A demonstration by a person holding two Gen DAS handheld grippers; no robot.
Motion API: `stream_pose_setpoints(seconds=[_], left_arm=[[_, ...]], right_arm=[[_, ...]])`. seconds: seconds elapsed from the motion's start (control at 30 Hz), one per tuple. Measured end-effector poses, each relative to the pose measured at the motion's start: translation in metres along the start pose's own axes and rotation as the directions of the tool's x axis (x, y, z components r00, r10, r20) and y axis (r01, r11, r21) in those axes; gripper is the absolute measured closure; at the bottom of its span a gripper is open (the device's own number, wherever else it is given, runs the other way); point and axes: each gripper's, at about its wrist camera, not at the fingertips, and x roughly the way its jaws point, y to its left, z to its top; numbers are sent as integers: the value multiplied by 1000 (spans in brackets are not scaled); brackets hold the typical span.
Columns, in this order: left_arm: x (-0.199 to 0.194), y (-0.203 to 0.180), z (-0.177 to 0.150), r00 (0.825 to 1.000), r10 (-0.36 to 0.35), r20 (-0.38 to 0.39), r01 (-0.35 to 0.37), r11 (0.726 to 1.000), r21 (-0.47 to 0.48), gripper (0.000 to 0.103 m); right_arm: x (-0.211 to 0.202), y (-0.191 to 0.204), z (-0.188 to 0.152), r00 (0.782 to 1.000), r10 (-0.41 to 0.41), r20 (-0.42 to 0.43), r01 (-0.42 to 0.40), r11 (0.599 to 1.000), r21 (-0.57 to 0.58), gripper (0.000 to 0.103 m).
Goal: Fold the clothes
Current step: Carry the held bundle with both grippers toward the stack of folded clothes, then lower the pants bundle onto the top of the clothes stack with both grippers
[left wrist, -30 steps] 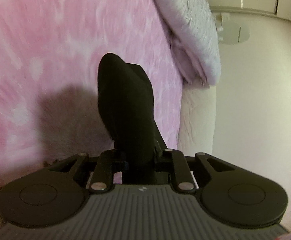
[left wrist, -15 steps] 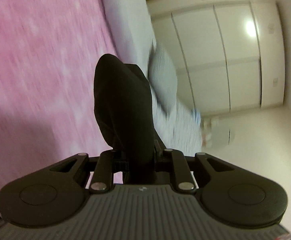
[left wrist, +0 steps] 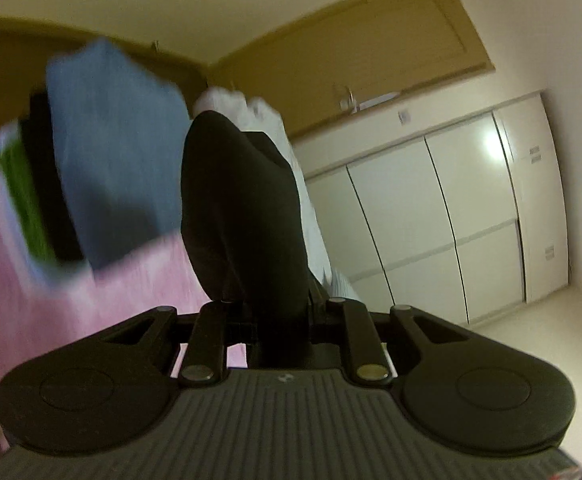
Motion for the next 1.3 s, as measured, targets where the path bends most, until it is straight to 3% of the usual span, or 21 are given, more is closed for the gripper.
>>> stream_pose_setpoints(seconds=[0.23, 0.5, 0.57, 0.6, 0.67, 0.73, 0.8, 0.93, 1.03, 1.1, 1.17, 1.3], left_arm=[[29, 39, 81, 998, 10, 62, -11, 1000, 14, 87], [71, 59, 131, 994, -7, 110, -6, 993, 115, 87], [84, 70, 137, 993, -3, 121, -17, 987, 158, 86], [96, 84, 137, 994, 49, 93, -61, 989, 138, 85], [118, 113, 137, 988, 151, 33, -153, 983, 98, 84], [131, 136, 133, 973, 229, -16, -229, 973, 29, 81], [128, 144, 133, 983, 186, -10, -186, 982, -32, 79], [120, 134, 137, 975, 217, -51, -218, 975, -32, 78], [107, 118, 141, 958, 280, -69, -279, 960, 27, 79], [95, 104, 141, 943, 327, -65, -322, 943, 80, 83], [83, 87, 144, 936, 349, -35, -339, 925, 171, 83], [91, 53, 157, 951, 309, 21, -295, 880, 372, 84]], right_arm=[[123, 8, 13, 999, -4, -49, -1, 994, -105, 82], [201, 3, 33, 998, 14, -63, -26, 983, -184, 82], [210, -4, 34, 998, -23, -67, 10, 981, -192, 81], [213, -8, 34, 996, -49, -69, 34, 980, -195, 81], [221, -17, 33, 992, -100, -73, 84, 976, -200, 62], [228, -25, 33, 986, -151, -77, 132, 970, -205, 59], [235, -33, 32, 976, -201, -81, 181, 961, -211, 56], [250, -50, 32, 950, -301, -87, 276, 935, -222, 55], [222, -40, 29, 922, -386, 37, 383, 889, -250, 55], [200, -32, 28, 890, -437, 134, 457, 850, -262, 56], [186, -13, 19, 858, -482, 179, 513, 778, -362, 56], [179, 27, -29, 865, -488, 119, 453, 655, -604, 56]])
